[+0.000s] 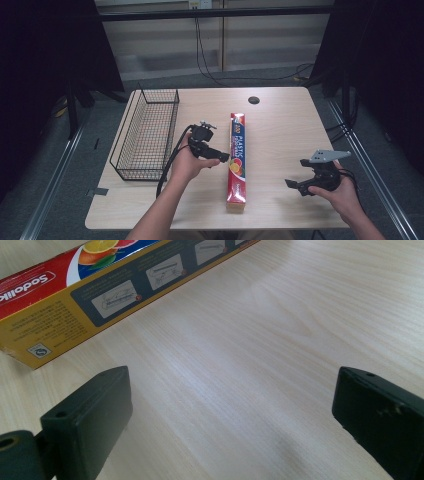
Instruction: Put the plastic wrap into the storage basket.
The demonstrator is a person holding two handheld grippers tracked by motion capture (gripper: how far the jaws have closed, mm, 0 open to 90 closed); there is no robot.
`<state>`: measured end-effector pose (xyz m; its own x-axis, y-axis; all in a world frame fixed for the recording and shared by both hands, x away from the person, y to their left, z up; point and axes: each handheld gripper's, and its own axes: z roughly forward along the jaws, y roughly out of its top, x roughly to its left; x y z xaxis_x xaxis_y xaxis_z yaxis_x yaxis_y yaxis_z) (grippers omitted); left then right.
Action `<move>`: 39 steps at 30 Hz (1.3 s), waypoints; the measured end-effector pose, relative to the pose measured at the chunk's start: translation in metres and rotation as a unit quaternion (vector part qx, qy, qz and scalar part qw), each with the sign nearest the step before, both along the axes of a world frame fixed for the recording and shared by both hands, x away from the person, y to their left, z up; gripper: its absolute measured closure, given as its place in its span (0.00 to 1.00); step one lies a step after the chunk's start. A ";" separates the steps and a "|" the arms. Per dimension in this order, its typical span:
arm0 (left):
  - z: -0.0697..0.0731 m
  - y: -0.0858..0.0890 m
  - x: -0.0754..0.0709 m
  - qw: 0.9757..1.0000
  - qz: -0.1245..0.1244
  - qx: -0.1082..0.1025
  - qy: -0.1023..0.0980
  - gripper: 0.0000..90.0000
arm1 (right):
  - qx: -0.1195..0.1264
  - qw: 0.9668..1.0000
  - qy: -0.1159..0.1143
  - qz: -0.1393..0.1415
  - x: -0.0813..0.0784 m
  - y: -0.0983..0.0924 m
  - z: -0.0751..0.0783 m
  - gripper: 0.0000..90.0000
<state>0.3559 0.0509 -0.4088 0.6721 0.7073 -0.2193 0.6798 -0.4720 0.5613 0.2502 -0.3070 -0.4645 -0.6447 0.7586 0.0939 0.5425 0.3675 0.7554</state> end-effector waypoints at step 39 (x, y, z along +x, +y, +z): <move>-0.022 -0.054 0.030 0.996 0.023 0.008 0.081 0.07 | 0.003 1.000 -0.007 -0.018 0.000 -0.002 0.002 0.03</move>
<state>0.3857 -0.0031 -0.4311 0.5950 0.7411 -0.3110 0.7826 -0.4460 0.4343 0.2504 -0.3086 -0.4629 -0.6178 0.7812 0.0898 0.5454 0.3435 0.7646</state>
